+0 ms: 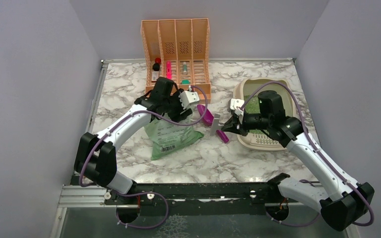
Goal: Fill the litter box with clean litter
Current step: Adjust the clamp at the center of the board.
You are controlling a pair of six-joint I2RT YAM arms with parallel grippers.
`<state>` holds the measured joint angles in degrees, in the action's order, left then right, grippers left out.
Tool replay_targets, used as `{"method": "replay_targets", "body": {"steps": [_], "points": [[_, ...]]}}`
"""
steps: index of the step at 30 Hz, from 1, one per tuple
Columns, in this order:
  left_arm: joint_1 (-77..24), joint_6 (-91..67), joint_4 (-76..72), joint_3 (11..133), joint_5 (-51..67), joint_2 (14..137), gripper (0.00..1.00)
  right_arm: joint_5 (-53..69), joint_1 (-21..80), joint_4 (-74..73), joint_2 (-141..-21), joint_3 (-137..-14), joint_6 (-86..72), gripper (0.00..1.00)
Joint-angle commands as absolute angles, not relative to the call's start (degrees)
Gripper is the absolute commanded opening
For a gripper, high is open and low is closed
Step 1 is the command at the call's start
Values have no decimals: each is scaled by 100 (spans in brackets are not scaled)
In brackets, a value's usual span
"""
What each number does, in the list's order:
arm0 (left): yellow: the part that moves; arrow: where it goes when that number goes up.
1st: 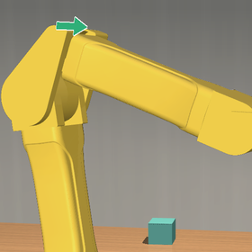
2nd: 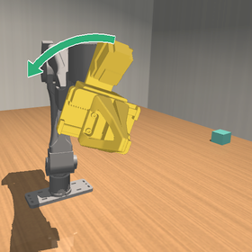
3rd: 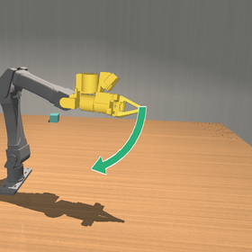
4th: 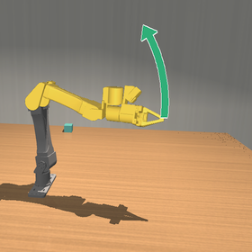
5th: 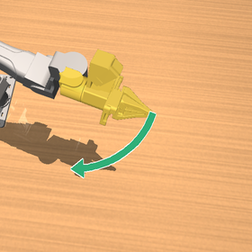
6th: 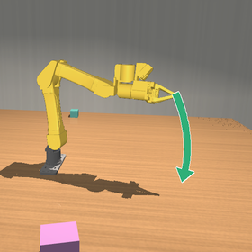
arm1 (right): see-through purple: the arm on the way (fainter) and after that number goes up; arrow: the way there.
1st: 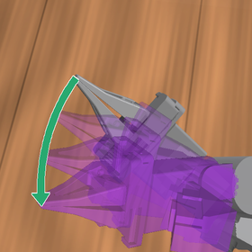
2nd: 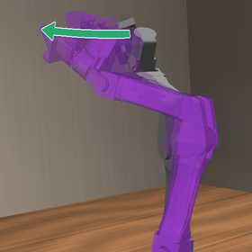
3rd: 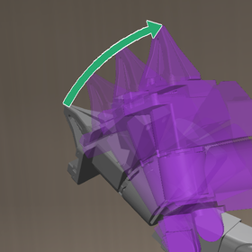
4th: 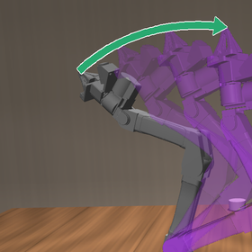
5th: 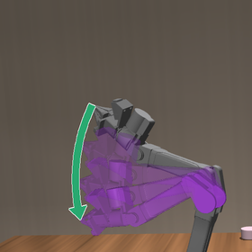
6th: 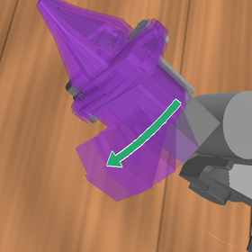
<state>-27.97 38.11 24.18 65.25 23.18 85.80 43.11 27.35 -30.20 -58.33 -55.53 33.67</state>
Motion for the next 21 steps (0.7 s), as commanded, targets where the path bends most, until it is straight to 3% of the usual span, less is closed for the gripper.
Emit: {"method": "replay_targets", "body": {"steps": [1,4,6,12,21], "points": [[-2770,3572,2785,6671,2589,8577,61,4534,2725,-3117,-5618,-5342,3165,1],[-2769,3360,2830,6639,2527,8546,49,4508,2725,-3145,-5520,-5275,3143,1],[-2760,3209,2897,6648,2393,8512,48,4510,2727,-3164,-5500,-5264,3129,1],[-2586,2976,2928,6580,2160,8202,74,4400,2725,-3283,-5611,-5348,3247,1],[-1952,2765,2927,6199,2330,7787,84,4509,2727,-3222,-5734,-5400,3305,1]]}}
